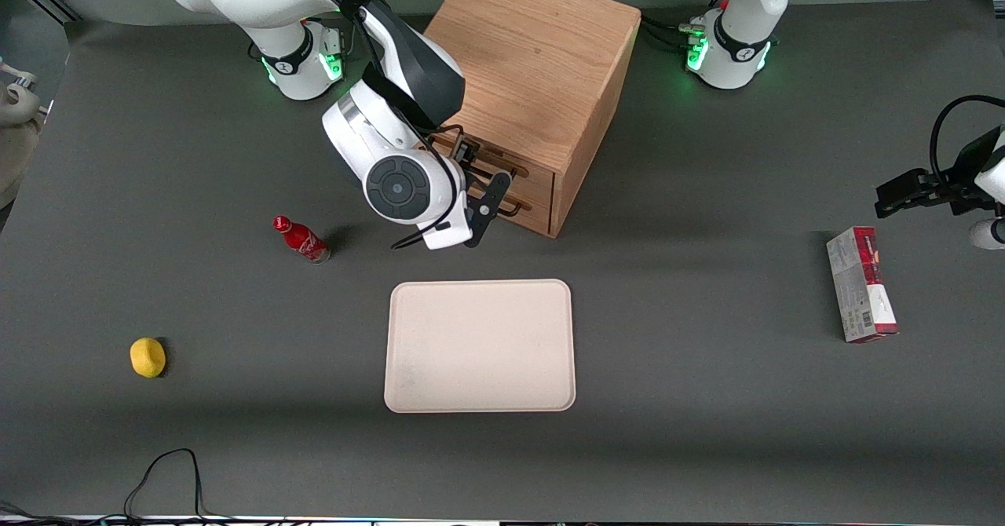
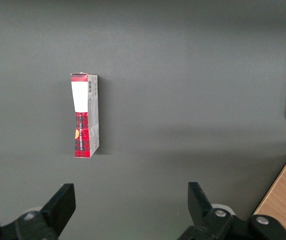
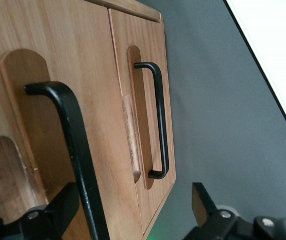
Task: Open upper drawer
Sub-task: 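Hook the right gripper fingers around the upper drawer's black handle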
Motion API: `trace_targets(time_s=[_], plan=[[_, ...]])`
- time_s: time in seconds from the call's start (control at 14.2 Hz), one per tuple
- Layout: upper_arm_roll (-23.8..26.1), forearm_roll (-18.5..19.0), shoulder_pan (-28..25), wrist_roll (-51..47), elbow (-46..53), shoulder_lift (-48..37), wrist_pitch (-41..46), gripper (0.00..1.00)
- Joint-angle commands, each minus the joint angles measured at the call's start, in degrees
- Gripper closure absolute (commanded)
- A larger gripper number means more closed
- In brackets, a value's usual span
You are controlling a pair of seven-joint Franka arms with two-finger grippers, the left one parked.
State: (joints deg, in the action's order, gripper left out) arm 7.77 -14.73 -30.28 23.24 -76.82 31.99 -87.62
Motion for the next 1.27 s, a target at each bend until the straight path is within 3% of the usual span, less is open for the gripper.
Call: trace_targets(time_s=[0.0, 1.2], plan=[[-0.6, -0.5, 0.0, 1.7, 0.1, 0.7, -0.7, 0.0], [-1.1, 2.5, 0.3, 1.6, 0.4, 0.9, -5.2, 0.0]])
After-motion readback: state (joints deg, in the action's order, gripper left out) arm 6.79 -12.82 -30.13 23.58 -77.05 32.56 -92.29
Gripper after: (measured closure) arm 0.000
